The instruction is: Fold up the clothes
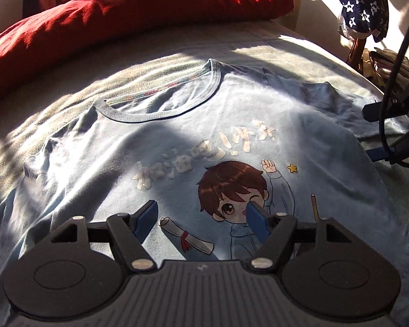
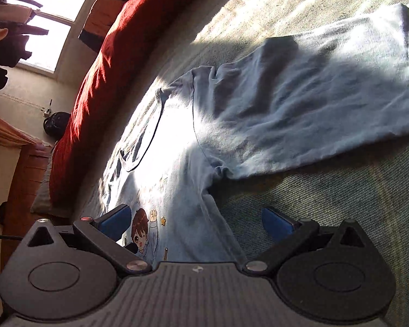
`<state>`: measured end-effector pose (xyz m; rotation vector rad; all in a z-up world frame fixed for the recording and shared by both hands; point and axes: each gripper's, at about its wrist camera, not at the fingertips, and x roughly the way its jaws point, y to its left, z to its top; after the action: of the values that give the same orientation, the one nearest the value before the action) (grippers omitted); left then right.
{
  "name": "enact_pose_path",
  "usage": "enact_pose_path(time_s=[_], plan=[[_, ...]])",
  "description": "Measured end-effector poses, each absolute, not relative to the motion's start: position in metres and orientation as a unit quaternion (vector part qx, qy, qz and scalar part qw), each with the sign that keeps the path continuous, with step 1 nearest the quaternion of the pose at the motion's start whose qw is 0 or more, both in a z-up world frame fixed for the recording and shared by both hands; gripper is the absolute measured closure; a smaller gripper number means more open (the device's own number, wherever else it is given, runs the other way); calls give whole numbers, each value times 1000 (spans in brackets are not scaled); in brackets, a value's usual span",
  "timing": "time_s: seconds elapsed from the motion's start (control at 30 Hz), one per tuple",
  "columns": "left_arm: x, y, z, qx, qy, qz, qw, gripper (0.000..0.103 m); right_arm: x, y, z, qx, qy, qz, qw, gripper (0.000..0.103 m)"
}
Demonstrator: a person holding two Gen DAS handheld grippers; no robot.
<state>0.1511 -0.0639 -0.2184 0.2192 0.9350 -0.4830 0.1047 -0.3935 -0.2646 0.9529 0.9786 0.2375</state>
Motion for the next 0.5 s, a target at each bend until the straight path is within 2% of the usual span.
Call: enact_pose_path(time_s=[0.13, 0.3, 0.5], plan=[[156, -71, -217, 106, 445, -226, 860, 32, 118, -403, -274, 472, 428, 102, 764, 0], [162, -73, -215, 106, 440, -234, 860, 32, 135, -426, -262, 453, 390, 54, 800, 0], [171, -68, -207, 107, 433, -244, 861, 31, 138, -433, -255, 419, 430, 24, 799, 0]])
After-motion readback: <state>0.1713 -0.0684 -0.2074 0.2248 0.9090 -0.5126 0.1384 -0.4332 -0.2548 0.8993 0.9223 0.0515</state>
